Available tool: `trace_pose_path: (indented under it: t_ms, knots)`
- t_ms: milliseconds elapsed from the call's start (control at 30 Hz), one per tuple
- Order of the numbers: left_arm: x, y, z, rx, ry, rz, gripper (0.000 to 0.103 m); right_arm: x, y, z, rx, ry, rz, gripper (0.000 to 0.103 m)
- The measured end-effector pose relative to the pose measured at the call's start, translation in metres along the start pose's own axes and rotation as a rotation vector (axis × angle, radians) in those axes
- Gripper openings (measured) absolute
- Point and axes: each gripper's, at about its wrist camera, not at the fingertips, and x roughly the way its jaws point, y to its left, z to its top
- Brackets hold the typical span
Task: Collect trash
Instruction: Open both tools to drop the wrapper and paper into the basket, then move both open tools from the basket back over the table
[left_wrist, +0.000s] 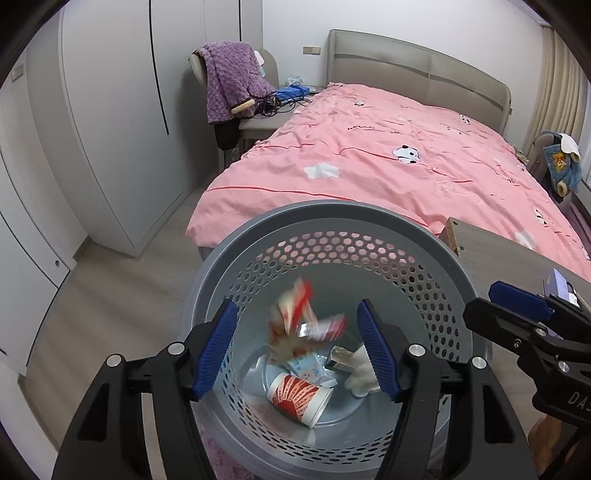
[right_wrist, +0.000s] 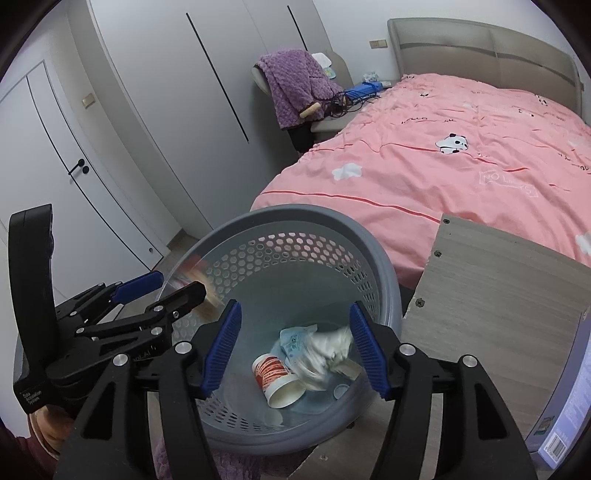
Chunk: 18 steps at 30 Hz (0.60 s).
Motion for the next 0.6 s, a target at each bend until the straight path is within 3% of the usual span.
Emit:
trace_pose_path:
  t_ms: [600]
  knots:
    - [-0.021, 0.005, -0.011, -0.018, -0.018, 0.037, 0.068, -0.006, 0.002, -0.003, 0.0, -0.006, -0.009, 0.061]
